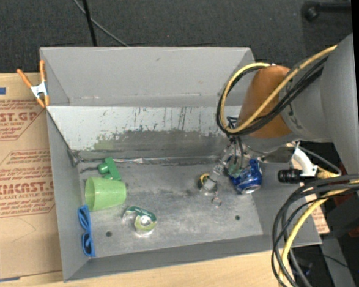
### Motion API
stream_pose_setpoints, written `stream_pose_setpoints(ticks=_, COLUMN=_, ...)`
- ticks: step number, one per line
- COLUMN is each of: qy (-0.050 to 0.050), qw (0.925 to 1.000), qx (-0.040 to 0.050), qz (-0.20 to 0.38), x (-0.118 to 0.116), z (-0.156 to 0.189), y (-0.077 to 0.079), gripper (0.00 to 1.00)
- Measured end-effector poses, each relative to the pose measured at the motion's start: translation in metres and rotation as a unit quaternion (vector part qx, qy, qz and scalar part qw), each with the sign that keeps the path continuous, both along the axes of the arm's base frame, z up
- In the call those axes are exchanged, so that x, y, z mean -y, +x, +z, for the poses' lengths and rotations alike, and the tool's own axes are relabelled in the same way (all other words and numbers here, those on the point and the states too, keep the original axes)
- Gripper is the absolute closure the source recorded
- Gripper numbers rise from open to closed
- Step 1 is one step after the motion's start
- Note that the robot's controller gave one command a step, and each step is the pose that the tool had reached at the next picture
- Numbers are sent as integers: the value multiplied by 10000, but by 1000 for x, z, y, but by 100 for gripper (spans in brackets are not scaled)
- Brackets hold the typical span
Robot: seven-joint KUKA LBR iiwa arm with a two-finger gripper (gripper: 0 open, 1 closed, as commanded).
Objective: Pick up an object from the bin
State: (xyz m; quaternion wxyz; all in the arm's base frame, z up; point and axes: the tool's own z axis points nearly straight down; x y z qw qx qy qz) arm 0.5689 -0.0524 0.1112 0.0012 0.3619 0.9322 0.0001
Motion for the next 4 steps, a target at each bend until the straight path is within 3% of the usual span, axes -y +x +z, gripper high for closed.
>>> stream_pose_setpoints(ticks=1, qy=4, qw=9999, qx=-35, qz=155, x=-10, z=-45, y=-8, gripper=0)
stream_pose_setpoints(ticks=2, qy=0, qw=9999, qx=-36, qz=157, x=-10, z=-45, y=-8, gripper=0)
stream_pose_setpoints(ticks=3, qy=0, qw=9999, qx=-28, qz=160, x=-10, z=-43, y=-7, gripper=100)
stream_pose_setpoints(ticks=4, qy=-1, qw=9999, qx=29, qz=167, x=-10, z=46, y=-5, gripper=100)
